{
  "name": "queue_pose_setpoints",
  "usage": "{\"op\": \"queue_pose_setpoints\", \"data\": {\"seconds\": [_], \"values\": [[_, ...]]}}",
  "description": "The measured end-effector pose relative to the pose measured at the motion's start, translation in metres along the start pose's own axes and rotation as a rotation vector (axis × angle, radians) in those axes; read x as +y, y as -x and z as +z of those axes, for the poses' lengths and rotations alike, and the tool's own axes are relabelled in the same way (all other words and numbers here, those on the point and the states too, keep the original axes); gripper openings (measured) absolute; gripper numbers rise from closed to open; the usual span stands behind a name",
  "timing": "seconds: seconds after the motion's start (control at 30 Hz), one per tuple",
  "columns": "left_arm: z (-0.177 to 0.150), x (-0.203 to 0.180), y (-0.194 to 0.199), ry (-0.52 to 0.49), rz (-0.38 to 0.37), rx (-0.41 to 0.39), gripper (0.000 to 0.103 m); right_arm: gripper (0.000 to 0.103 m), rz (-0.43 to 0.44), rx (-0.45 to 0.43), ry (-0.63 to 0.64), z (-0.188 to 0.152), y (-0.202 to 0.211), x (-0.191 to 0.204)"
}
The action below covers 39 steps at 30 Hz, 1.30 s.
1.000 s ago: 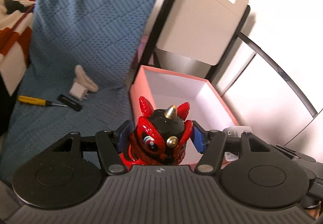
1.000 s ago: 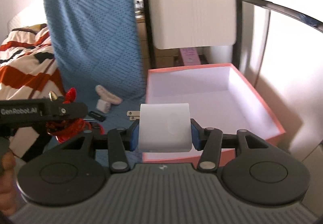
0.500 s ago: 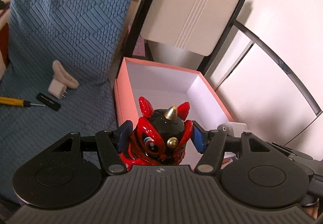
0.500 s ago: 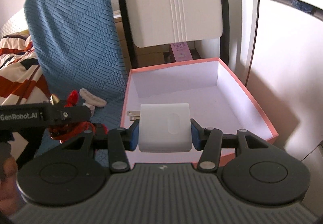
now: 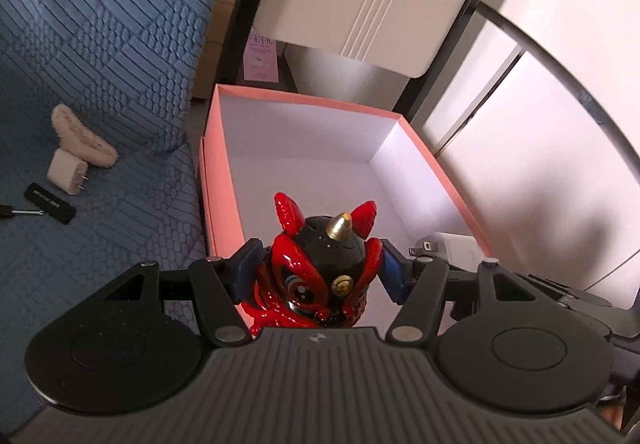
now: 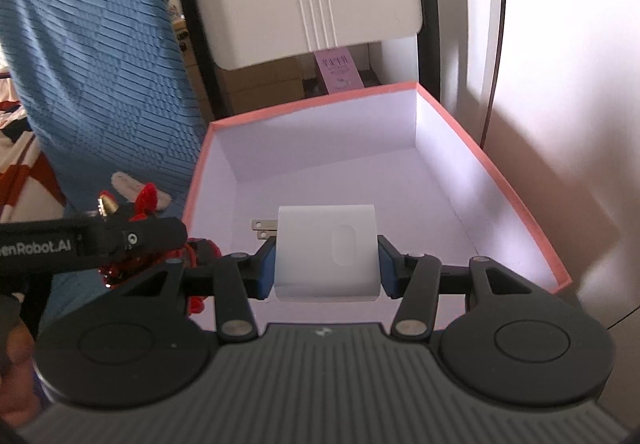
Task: Organize rigid objects
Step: 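Open the left gripper dropping the figurine into the box while the right releases the cube, then withdraw both open tools from the pink box back over the chair seat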
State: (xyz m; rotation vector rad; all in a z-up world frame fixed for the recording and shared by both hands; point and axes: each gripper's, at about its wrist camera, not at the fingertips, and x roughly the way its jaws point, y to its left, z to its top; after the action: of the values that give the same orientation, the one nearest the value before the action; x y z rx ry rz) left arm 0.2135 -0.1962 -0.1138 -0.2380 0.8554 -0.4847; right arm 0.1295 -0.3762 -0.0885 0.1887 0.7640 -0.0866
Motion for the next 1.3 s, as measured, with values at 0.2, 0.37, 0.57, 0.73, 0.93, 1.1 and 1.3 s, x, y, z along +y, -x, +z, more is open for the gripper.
{"op": "queue_pose_setpoints", "data": {"seconds": [0.2,0.37,0.57,0.73,0.93,1.1,1.3], "values": [[0.007,-0.003,-0.023,-0.005,-0.024,0.013,0.067,0.053,-0.008,0.025,-0.005,0.004,-0.027,-0.009],[0.015,-0.011,-0.028,-0.004,-0.05,-0.006,0.067,0.054,-0.018,0.049,-0.033,0.003,-0.043,-0.015],[0.018,-0.017,-0.024,-0.013,-0.063,-0.027,0.068,0.054,-0.034,0.05,-0.039,0.003,-0.044,-0.02],[0.016,-0.019,-0.008,-0.011,-0.058,-0.051,0.068,0.054,-0.034,0.037,-0.04,0.002,-0.033,-0.018],[0.009,-0.018,0.021,-0.021,-0.031,-0.092,0.068,0.054,-0.01,0.008,-0.028,0.001,-0.01,-0.009],[0.0,-0.013,0.051,-0.015,-0.014,-0.132,0.068,0.054,0.016,-0.02,-0.019,-0.001,0.01,0.005],[-0.011,-0.005,0.089,-0.016,0.015,-0.181,0.068,0.055,0.065,-0.053,0.024,-0.007,0.037,0.027]]}}
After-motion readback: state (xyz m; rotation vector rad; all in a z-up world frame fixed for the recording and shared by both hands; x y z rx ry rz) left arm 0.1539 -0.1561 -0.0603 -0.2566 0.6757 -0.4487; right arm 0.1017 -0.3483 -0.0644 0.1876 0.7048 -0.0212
